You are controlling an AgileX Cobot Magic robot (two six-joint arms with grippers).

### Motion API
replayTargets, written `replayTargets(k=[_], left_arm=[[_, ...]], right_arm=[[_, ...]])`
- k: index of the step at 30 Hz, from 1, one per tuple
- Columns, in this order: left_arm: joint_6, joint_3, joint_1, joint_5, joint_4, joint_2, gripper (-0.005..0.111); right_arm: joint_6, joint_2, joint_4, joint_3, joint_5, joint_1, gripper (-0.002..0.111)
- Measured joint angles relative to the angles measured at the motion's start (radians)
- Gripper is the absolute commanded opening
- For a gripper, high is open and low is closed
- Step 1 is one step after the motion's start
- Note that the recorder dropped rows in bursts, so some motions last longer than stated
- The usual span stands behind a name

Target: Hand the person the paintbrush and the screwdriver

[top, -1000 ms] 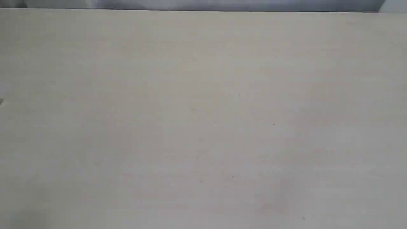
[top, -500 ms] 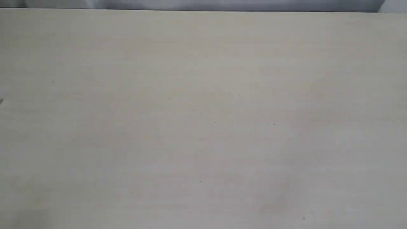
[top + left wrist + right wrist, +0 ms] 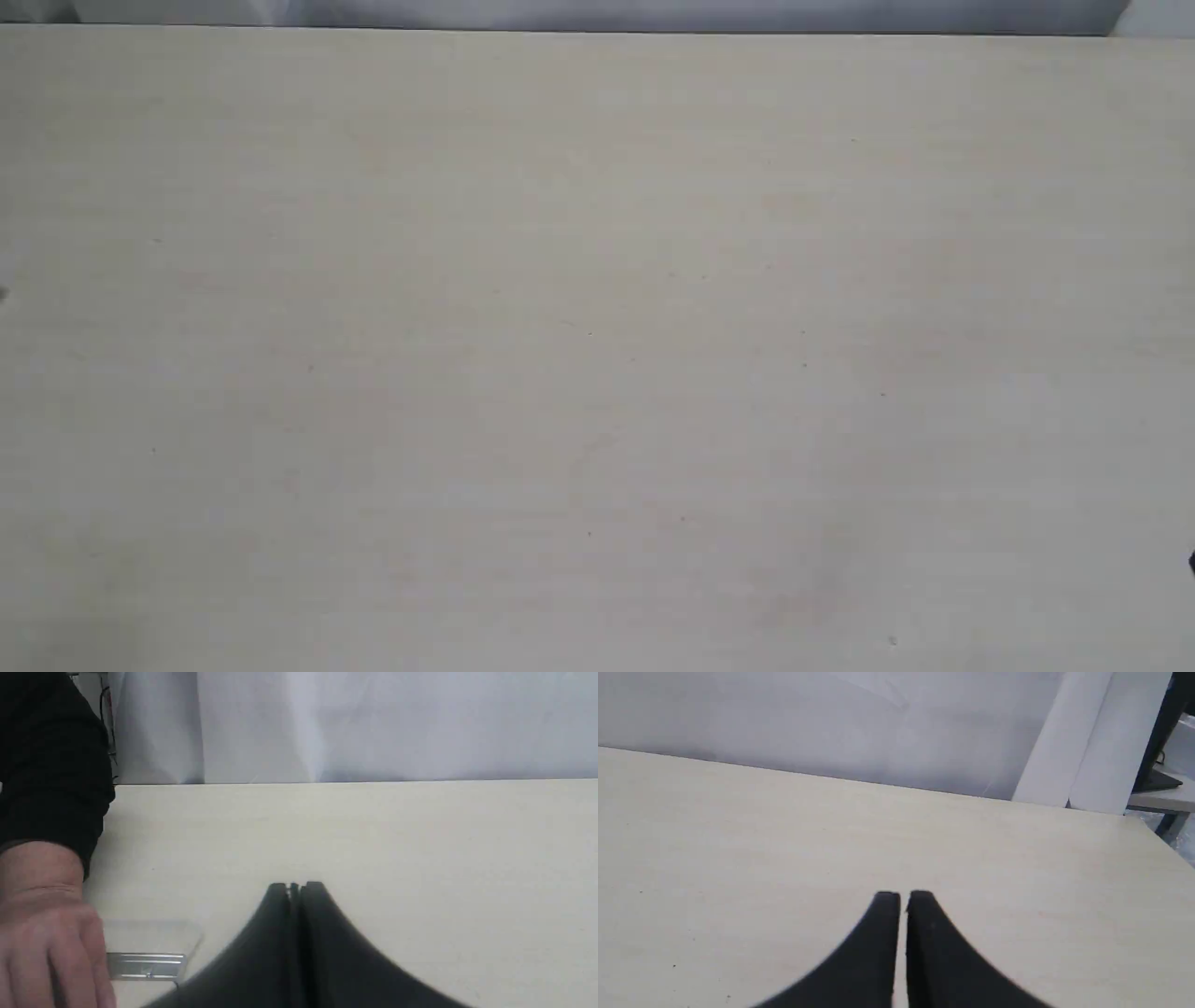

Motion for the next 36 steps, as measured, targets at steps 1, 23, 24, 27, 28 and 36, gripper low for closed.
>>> replayTargets(k=[1, 23, 24, 27, 28, 36], left_arm=[[0.000, 0.000, 0.000, 0.000, 0.000, 0.000, 0.000], [0.000, 0.000, 0.000, 0.000, 0.000, 0.000, 0.000], [0.000, 0.000, 0.000, 0.000, 0.000, 0.000, 0.000], [0.000, 0.000, 0.000, 0.000, 0.000, 0.000, 0.000], [0.000, 0.000, 0.000, 0.000, 0.000, 0.000, 0.000], [0.000, 0.000, 0.000, 0.000, 0.000, 0.000, 0.000]], right_arm=[[0.007, 0.000, 0.000, 0.000, 0.005, 0.000, 0.005], [0.035, 0.000, 0.031, 0.000, 0.104, 0.000, 0.005], [0.035, 0.000, 0.042, 0.000, 0.104, 0.000, 0.005], [0.037, 0.000, 0.080, 0.000, 0.104, 0.000, 0.005], [0.037, 0.000, 0.086, 0.000, 0.104, 0.000, 0.005], [0.037, 0.000, 0.097, 0.000, 0.104, 0.000, 0.005]])
